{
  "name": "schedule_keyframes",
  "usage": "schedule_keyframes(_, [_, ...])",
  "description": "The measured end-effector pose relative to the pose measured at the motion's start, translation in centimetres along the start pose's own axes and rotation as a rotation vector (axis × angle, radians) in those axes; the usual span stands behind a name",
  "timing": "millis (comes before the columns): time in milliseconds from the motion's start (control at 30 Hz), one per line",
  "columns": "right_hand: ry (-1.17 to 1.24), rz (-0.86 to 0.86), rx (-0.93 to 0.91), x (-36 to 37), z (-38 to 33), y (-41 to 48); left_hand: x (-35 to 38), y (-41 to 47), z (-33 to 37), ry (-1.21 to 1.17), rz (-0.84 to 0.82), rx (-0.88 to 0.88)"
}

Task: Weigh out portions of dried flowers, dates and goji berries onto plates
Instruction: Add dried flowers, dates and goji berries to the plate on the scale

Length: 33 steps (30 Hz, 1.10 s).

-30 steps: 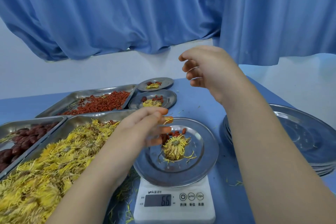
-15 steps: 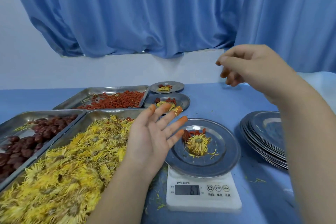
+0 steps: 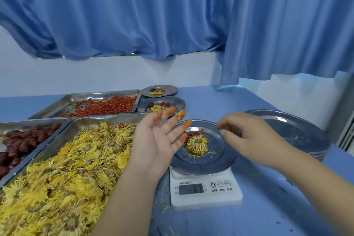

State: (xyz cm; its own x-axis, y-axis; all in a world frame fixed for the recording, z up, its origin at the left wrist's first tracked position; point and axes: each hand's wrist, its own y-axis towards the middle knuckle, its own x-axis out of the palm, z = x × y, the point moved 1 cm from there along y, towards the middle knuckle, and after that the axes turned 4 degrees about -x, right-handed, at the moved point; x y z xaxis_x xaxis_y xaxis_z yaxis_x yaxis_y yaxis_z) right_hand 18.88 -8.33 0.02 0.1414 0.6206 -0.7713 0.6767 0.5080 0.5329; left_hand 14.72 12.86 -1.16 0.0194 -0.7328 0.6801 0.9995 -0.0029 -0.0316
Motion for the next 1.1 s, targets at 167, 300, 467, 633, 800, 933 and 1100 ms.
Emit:
schedule_keyframes(167, [-0.050,0.049,0.162,1.6,1.9,-3.0,0.0,0.2,-0.2,0.018,0.001,-0.008])
schedule_keyframes(300, [-0.104,-0.057,0.387,2.0,2.5,-3.3,0.2,0.0,-0.1,0.042,-0.008,-0.009])
schedule_keyframes(467, [0.345,-0.046,0.592,2.6,2.3,-3.1,0.6,-0.2,0.7,0.055,-0.028,0.006])
schedule_keyframes(633, [0.839,0.069,0.733,3.0,2.2,-3.1,1.5,0.4,3.1,0.086,-0.040,0.077])
schedule_keyframes(800, [0.992,0.176,0.734,3.2,1.9,-2.9,2.7,1.1,6.6,0.127,-0.098,0.142])
schedule_keyframes(933, [1.016,0.262,0.718,2.5,2.2,-1.5,2.3,1.3,8.6,0.131,-0.111,0.177])
schedule_keyframes(1100, [1.041,0.346,0.775,2.5,4.0,2.0,1.5,1.7,9.4,0.118,-0.086,0.171])
